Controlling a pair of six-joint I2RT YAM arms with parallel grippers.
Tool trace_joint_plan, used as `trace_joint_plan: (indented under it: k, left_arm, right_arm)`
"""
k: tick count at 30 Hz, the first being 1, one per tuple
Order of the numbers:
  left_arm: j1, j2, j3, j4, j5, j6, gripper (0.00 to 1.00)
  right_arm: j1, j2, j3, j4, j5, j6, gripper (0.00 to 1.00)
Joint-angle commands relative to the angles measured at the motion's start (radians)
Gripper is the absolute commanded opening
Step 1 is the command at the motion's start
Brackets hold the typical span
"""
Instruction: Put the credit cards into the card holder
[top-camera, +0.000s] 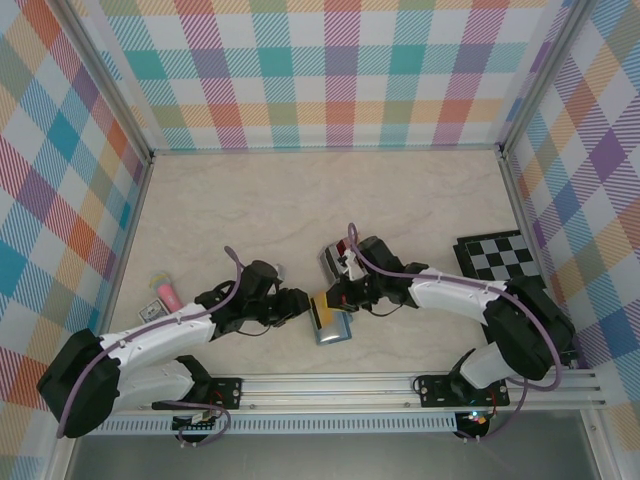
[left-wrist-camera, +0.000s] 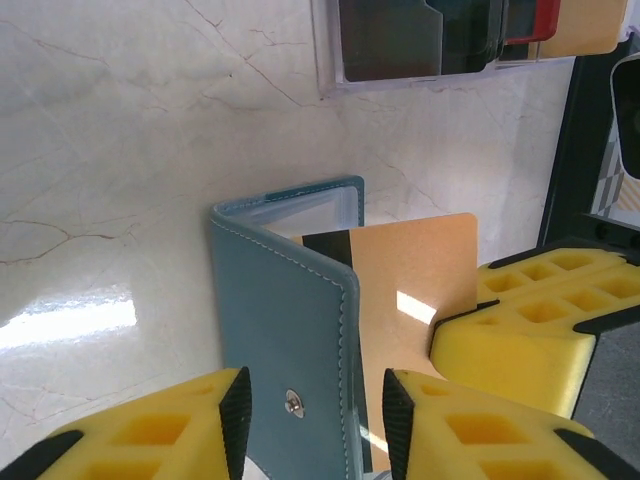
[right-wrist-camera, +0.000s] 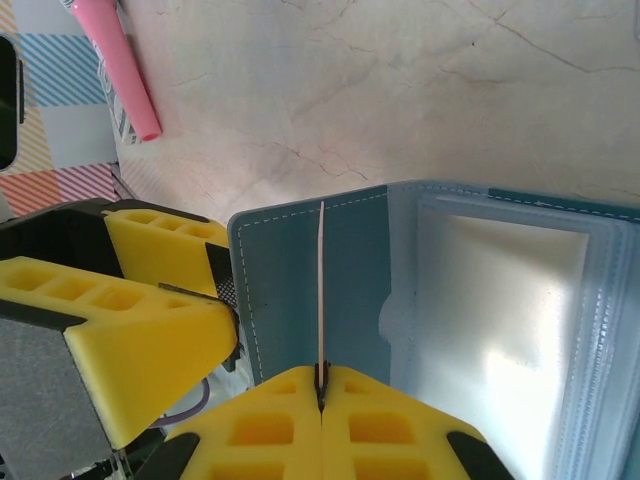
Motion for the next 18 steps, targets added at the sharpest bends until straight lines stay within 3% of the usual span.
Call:
trace_joint_plan:
  k: [1,4,10,18]
  left_arm:
    - [-0.012,0.004,-0.012,-0.030,0.005,0.018,0.45]
    - [-0.012,0.007,-0.017,-0.006,0.005,0.013,0.51]
    - [-0.011,0.045,-0.016,-0.007,0.005,0.017,0.46]
    - [-0.009,0.065,-0.013,-0.031,-0.012,0.029,0.21]
  right_arm:
    - [-0.002,0.016,-0.003,0.041,-0.039,0.015,0.01]
    - [-0.003,0.021,-0.001,0.044,-0.041,0.016,0.01]
    - [-0.003,0.026,-0.002,0.046,-0.042,0.017,0.01]
    - [-0.004,0.009,0.009,-0.031,0.017,-0.012,0.01]
